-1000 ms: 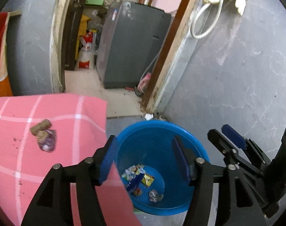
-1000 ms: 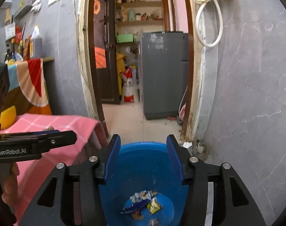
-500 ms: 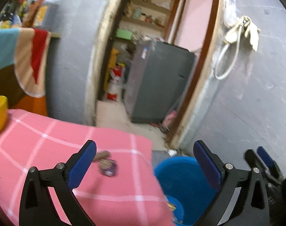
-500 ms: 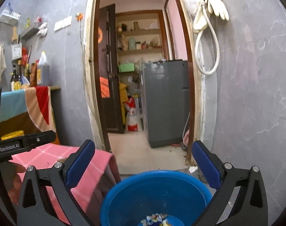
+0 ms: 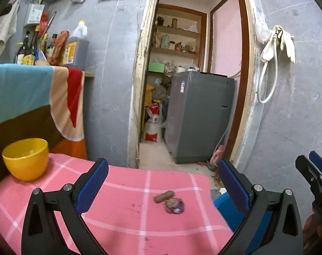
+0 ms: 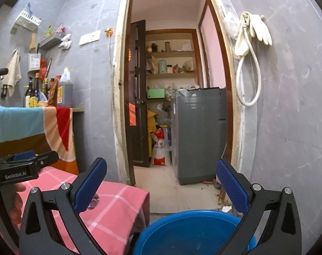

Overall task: Collect trash
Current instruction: 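Move both grippers back toward the brown stick and purple ball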

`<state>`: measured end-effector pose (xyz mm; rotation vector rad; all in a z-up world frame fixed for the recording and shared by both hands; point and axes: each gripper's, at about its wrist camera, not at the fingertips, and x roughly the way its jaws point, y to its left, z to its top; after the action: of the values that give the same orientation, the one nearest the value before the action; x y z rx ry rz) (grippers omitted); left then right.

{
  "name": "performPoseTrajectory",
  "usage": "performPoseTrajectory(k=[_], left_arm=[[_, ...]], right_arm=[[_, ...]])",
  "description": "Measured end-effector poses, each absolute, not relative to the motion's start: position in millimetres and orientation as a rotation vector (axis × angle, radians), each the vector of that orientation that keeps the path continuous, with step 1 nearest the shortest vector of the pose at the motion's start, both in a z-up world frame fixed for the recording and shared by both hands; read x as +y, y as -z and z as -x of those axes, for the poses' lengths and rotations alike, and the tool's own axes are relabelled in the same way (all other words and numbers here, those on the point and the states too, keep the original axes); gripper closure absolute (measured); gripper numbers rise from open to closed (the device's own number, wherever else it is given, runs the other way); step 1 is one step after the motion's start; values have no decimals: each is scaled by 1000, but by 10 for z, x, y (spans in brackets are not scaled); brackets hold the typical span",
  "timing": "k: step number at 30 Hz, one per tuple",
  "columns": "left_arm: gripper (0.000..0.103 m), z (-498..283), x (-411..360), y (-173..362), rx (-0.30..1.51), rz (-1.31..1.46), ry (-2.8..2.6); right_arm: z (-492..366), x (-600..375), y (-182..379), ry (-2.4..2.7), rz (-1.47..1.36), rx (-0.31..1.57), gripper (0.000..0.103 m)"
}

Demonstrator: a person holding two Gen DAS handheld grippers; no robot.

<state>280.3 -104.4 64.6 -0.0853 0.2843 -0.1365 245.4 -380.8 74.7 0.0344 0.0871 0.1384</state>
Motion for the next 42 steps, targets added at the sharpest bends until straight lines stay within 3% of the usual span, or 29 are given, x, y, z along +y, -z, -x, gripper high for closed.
performPoseTrajectory(k=[15,28,35,42], left_arm=[[2,-2826,-595,-534,305,54,55],[2,-3161,-315,-306,446,77,60],[2,-3470,-338,-163,612,18,88],[2,-3723,-275,-8,758,49,105]], right_arm=[[-2715,-3337,-717,-210,-19,147,0],[-3137,-2946,-445,-275,130,359,0],[-3337,-2733,-240,-370,201,494,1],[-3495,-2505,-59,-443,275,622,23]])
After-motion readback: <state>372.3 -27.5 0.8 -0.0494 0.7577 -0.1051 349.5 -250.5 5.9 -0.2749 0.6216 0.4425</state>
